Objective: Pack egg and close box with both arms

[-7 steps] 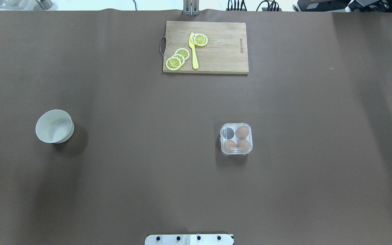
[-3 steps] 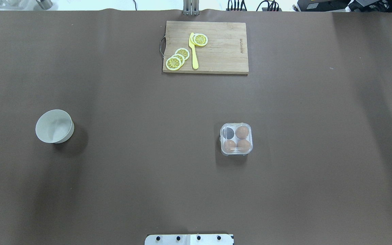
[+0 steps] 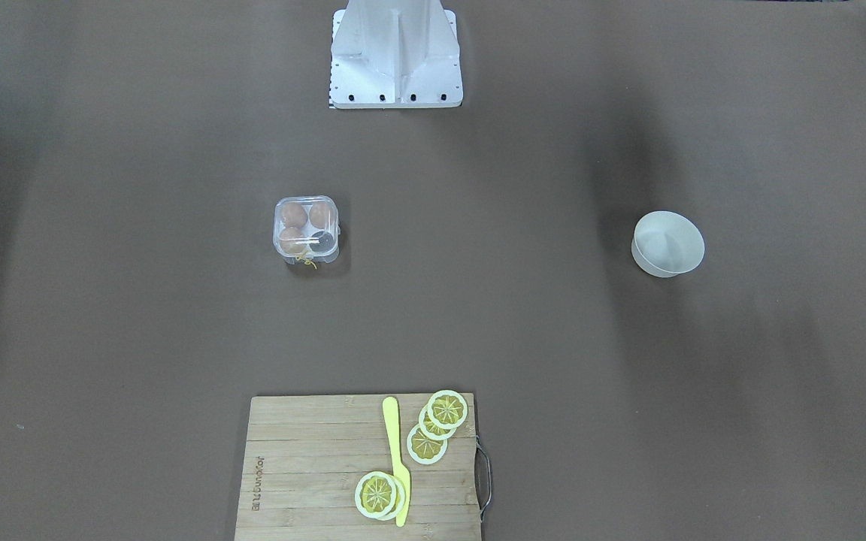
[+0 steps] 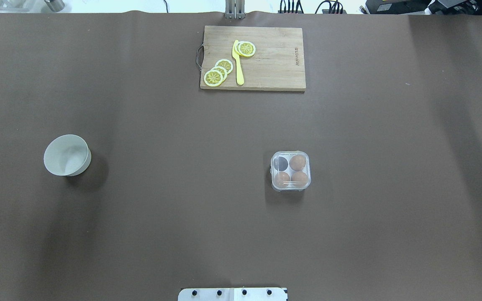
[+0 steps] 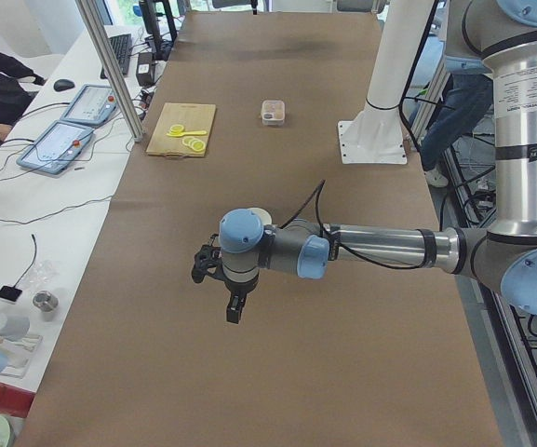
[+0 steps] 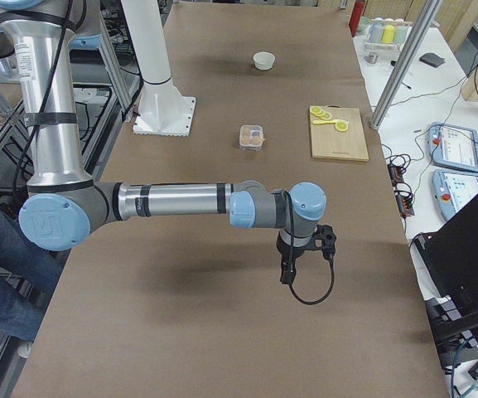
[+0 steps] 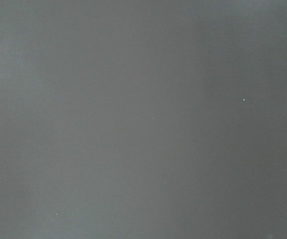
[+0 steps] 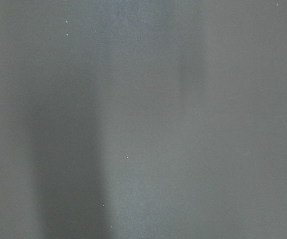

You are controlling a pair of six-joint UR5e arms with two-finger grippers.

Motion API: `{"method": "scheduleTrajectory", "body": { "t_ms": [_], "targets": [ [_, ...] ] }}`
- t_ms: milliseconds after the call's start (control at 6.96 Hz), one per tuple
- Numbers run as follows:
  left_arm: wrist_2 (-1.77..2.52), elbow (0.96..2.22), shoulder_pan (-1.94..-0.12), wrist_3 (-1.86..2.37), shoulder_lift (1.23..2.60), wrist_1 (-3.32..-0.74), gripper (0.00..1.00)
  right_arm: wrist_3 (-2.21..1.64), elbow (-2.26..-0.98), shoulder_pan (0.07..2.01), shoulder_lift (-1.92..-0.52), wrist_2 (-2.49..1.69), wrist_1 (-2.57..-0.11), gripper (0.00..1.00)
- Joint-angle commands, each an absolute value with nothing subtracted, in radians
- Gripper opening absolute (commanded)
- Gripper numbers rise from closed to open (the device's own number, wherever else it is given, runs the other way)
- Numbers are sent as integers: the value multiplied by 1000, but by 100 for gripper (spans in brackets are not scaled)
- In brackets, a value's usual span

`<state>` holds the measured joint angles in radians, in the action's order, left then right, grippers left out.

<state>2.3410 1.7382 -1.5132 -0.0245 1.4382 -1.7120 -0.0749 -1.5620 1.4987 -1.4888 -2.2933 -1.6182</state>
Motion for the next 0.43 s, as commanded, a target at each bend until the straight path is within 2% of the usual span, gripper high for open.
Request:
{"method": "scheduleTrajectory", "body": {
  "t_ms": [0,287],
  "targets": [
    [2339,1735,-1514,-25,1442,-1712,98,-72,-1562,1499,-1489,-2298,-1618,100],
    [2339,1735,-1514,-25,1443,-1712,98,-72,-1562,1499,-1489,-2298,-1618,100]
  ]
}}
